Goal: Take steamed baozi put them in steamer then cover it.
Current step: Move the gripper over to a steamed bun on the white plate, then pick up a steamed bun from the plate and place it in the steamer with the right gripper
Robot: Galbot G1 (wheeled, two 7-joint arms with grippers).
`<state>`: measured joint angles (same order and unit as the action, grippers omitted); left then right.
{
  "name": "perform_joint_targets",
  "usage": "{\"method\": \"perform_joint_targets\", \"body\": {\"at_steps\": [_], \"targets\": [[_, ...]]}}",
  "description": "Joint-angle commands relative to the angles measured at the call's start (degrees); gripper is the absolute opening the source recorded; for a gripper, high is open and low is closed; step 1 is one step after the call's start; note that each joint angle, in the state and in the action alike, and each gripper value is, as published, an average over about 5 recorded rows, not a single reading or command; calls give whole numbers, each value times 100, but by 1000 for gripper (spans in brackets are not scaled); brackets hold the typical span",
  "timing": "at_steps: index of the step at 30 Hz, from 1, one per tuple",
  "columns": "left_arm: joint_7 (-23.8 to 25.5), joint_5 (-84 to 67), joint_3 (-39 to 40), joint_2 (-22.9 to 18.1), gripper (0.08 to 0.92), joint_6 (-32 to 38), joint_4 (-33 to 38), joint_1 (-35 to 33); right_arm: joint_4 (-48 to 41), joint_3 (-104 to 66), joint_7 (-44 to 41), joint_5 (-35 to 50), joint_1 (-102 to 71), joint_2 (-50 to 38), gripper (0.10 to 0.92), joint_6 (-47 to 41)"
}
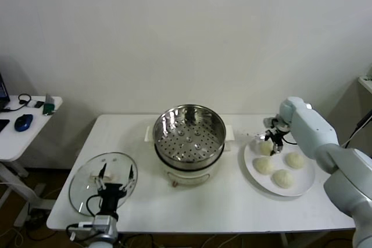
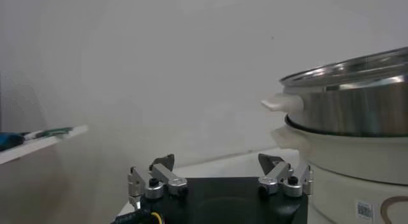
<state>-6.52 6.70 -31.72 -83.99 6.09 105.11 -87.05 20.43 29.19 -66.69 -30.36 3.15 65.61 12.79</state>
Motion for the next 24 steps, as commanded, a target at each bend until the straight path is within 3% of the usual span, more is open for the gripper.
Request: {"method": "perform_joint_targets", "body": {"at_steps": [1, 15, 24], "targets": [[-4, -3, -3, -3, 823, 5, 12, -7, 301, 128, -50, 164, 40, -157, 674, 5], [-2, -34, -52, 11, 823, 31, 100, -128, 1886, 2292, -330, 1607, 1771, -801, 662, 754], [7, -26, -25, 72, 823, 46, 128, -207, 3018, 3244, -254, 2054, 2969, -442, 670, 1386]]}}
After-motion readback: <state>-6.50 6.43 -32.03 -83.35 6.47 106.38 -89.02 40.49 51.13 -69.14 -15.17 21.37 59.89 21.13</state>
